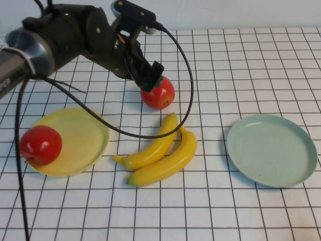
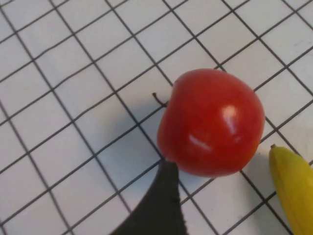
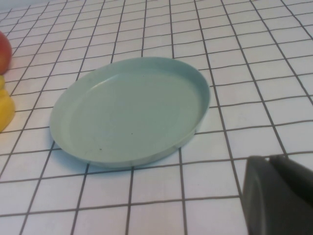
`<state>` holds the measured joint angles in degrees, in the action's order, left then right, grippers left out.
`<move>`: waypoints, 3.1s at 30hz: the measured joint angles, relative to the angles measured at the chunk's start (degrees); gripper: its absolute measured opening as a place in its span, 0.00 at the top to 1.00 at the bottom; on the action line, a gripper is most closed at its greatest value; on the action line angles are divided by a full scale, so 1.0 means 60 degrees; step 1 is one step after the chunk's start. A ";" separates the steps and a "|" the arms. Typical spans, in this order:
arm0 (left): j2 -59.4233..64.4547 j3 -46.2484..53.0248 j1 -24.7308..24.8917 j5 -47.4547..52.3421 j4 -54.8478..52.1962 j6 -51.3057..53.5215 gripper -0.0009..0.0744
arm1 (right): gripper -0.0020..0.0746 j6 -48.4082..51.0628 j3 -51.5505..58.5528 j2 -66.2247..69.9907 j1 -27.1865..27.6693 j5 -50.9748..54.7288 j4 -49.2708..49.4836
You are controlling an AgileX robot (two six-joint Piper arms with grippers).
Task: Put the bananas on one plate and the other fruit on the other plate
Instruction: Put one type of fruit in the left plate
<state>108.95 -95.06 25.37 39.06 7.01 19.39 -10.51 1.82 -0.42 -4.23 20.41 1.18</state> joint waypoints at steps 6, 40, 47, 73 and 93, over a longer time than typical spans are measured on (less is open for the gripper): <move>0.1367 -0.1091 0.0166 0.0180 0.0900 0.1341 0.10 | 1.00 0.0000 0.0000 0.0000 0.0000 0.0000 0.0000; 0.2846 -0.1546 -0.0060 -0.0911 0.1406 0.2682 0.10 | 1.00 0.0000 0.0000 0.0000 0.0000 0.0000 0.0000; 0.2959 -0.1966 -0.0066 -0.0430 0.1360 0.2664 0.12 | 1.00 0.0000 0.0000 0.0000 0.0000 0.0000 0.0000; 0.0896 -0.2508 -0.0792 0.4738 -0.1929 0.0042 0.27 | 1.00 0.0000 0.0000 0.0000 0.0000 0.0000 0.0000; 0.0627 -0.0500 -0.2708 0.4654 -0.0160 0.0906 0.27 | 1.00 0.0000 0.0000 0.0000 0.0000 0.0000 0.0000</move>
<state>112.72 -98.06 9.12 66.98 6.05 24.82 -10.51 1.82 -0.42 -4.23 20.41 1.18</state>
